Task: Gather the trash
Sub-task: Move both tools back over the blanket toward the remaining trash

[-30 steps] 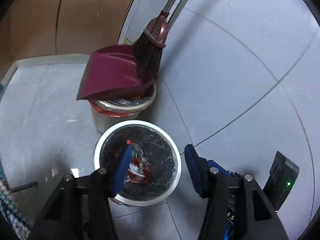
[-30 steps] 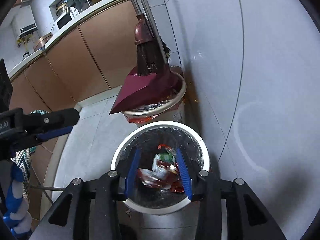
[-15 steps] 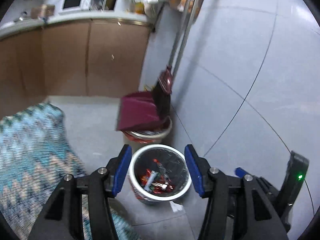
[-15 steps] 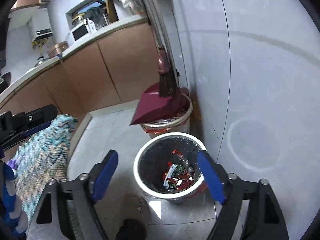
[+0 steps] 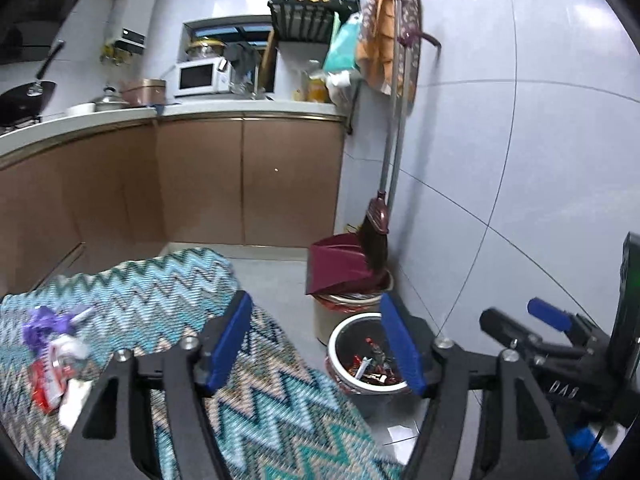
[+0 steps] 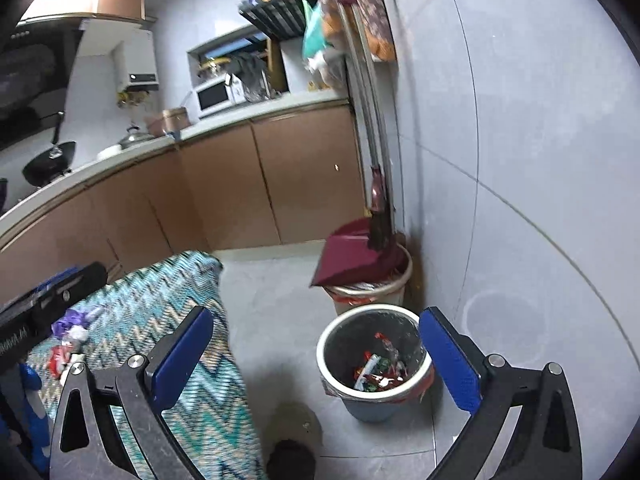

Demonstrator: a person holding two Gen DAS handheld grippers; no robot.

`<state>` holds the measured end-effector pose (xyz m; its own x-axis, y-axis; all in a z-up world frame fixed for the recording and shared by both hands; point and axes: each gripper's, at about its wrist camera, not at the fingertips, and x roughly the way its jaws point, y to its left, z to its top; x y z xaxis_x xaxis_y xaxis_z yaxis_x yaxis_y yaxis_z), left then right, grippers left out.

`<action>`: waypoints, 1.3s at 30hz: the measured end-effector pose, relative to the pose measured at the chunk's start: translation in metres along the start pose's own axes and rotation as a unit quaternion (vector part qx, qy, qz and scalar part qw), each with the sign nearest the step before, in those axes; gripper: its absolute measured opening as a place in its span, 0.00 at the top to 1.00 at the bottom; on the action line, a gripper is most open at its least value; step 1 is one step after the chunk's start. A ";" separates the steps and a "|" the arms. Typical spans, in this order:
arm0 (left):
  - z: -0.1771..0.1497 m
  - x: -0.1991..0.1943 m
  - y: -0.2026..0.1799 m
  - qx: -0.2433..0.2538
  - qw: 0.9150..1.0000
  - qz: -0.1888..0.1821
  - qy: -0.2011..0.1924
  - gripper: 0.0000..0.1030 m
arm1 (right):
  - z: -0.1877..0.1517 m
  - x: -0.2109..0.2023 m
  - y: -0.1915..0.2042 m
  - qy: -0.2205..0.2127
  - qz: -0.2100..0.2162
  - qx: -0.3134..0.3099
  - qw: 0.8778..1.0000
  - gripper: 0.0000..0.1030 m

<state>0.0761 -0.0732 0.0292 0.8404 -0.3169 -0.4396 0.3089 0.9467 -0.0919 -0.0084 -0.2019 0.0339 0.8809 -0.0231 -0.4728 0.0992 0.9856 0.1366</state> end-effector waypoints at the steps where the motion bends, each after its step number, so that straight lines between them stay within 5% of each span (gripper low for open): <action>1: -0.002 -0.009 0.003 0.000 1.000 0.005 -0.004 0.33 | 0.001 -0.006 0.005 -0.004 0.006 -0.003 1.000 0.00; 16: -0.027 -0.106 0.022 -0.001 0.996 0.072 -0.048 0.31 | -0.004 -0.057 0.046 -0.019 0.034 -0.045 0.998 0.00; 39: -0.054 -0.177 0.047 -0.015 0.991 0.109 -0.077 0.30 | -0.016 -0.106 0.085 -0.055 0.091 -0.066 0.992 0.00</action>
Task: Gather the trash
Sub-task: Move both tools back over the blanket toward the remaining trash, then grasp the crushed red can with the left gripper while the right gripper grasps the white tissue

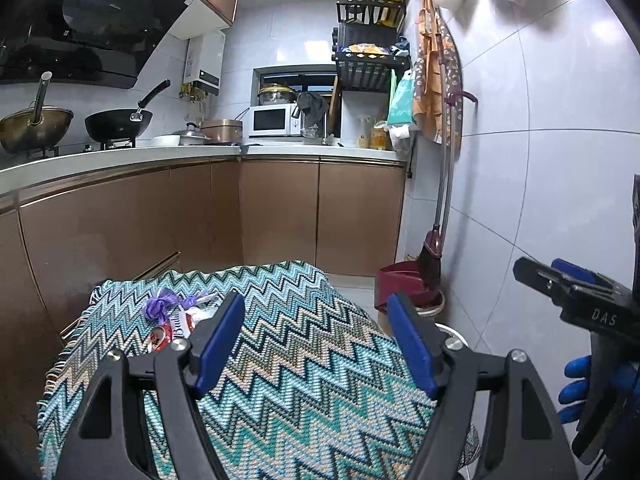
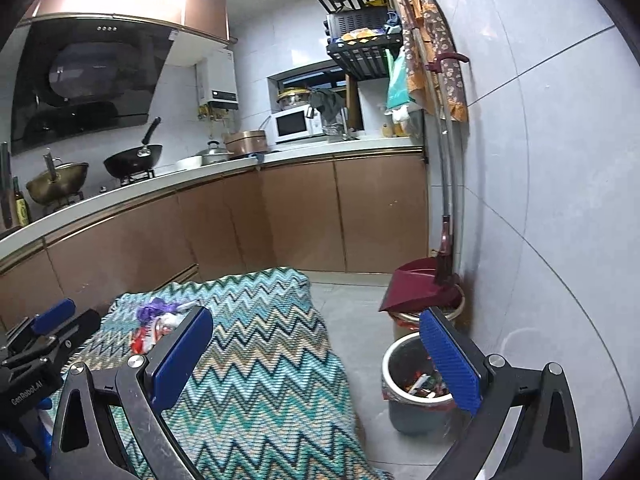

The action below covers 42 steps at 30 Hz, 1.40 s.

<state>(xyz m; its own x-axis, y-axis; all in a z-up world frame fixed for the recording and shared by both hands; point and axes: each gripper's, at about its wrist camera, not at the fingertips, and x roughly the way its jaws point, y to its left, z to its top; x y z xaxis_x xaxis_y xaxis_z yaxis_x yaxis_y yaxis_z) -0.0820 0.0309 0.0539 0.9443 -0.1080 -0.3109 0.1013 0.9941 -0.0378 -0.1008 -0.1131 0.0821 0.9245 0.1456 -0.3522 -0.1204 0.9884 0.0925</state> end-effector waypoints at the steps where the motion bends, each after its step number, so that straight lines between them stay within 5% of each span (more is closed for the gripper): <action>1: -0.001 -0.002 0.002 0.000 1.000 0.002 0.000 0.30 | 0.001 -0.001 0.001 -0.001 0.002 0.000 1.000 0.00; 14: -0.013 -0.004 0.036 -0.024 0.999 0.028 0.006 0.24 | 0.003 0.009 0.027 0.015 0.020 -0.026 0.999 0.00; 27: -0.066 0.034 0.154 -0.110 0.989 0.056 0.077 0.24 | -0.008 0.082 0.076 0.078 0.114 -0.036 0.990 0.00; 35: -0.089 0.074 0.222 -0.151 0.978 0.053 0.134 0.24 | -0.030 0.145 0.111 0.146 0.172 -0.041 0.973 0.00; 42: -0.090 0.124 0.255 -0.155 0.972 0.025 0.172 0.24 | -0.051 0.198 0.139 0.208 0.231 -0.043 0.950 0.15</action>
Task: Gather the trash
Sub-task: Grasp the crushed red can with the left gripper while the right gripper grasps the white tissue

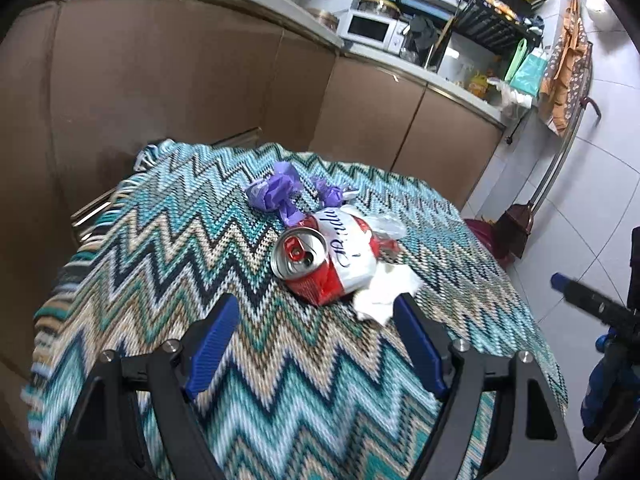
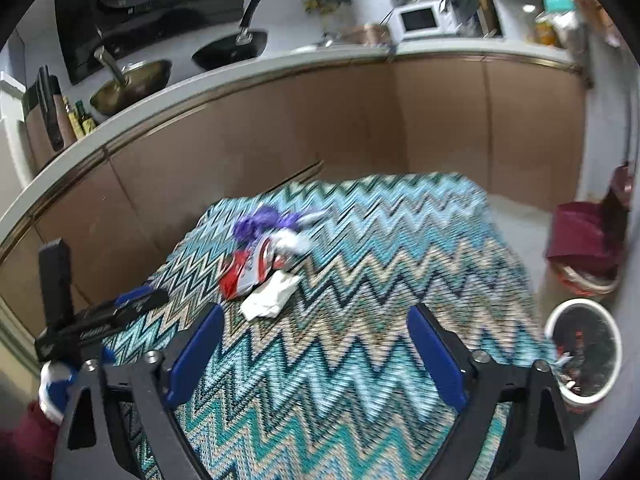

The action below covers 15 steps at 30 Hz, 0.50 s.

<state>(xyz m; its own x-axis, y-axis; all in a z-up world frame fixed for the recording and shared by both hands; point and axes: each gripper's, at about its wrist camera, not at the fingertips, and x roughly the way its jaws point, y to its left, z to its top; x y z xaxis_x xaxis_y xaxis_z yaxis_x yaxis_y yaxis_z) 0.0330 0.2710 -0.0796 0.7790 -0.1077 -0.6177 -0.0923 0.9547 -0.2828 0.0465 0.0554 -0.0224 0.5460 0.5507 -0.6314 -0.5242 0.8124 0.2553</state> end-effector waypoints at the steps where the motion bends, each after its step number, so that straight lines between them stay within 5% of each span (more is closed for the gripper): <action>1: 0.004 0.010 0.003 -0.001 1.000 -0.004 0.008 0.24 | 0.000 0.009 0.000 0.008 0.009 0.002 1.000 0.16; 15: 0.036 0.103 0.023 -0.054 0.996 -0.031 0.059 0.29 | 0.002 0.097 0.005 0.076 0.066 -0.015 0.995 0.31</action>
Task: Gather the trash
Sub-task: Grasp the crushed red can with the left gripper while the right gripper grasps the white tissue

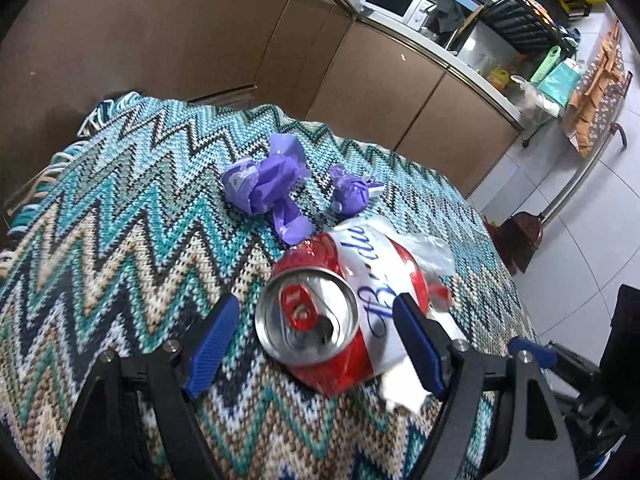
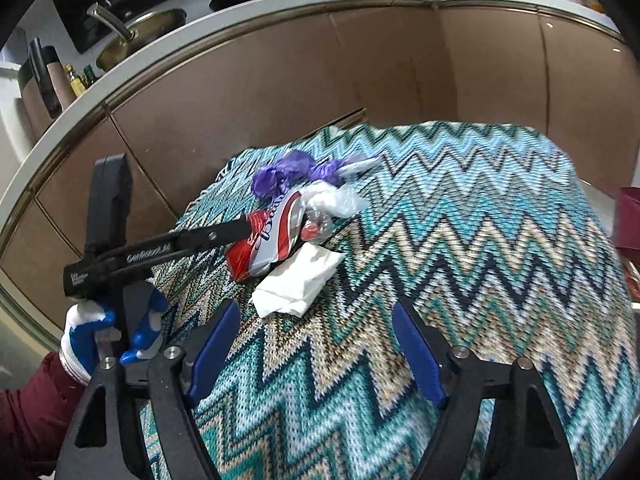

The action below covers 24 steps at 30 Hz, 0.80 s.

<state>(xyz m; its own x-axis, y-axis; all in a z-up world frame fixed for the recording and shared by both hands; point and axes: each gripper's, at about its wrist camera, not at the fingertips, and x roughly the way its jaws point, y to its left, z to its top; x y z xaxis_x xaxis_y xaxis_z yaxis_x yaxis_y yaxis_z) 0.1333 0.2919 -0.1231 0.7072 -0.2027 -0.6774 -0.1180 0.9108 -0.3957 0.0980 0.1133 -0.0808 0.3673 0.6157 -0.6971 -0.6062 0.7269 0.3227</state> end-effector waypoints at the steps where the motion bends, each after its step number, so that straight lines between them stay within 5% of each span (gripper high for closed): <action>1: 0.001 0.003 0.000 0.001 1.000 -0.001 0.004 0.31 | 0.002 0.006 -0.001 0.004 0.004 0.000 1.000 0.32; 6: 0.002 0.014 0.002 -0.004 1.000 -0.004 0.018 0.48 | 0.009 0.029 -0.005 0.018 0.024 0.005 1.000 0.43; 10: 0.003 0.016 0.005 -0.013 1.000 -0.010 0.019 0.49 | 0.013 0.047 -0.008 0.030 0.036 0.016 0.999 0.49; 13: 0.001 0.016 0.004 -0.009 1.000 -0.005 0.017 0.49 | 0.013 0.056 -0.011 0.040 0.043 0.023 0.998 0.60; 18: -0.002 0.011 0.002 -0.007 1.000 0.002 0.009 0.49 | 0.012 0.057 -0.010 0.044 0.047 0.021 0.998 0.92; 24: -0.008 -0.007 -0.007 0.004 1.000 0.014 -0.011 0.49 | 0.007 0.035 -0.006 0.025 0.040 0.018 0.999 0.96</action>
<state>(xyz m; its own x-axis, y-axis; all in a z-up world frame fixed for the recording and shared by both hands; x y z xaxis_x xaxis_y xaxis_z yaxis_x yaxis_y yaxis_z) 0.1234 0.2839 -0.1211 0.7186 -0.1693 -0.6745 -0.1328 0.9186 -0.3722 0.1200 0.1328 -0.1026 0.2819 0.6567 -0.6995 -0.6062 0.6870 0.4007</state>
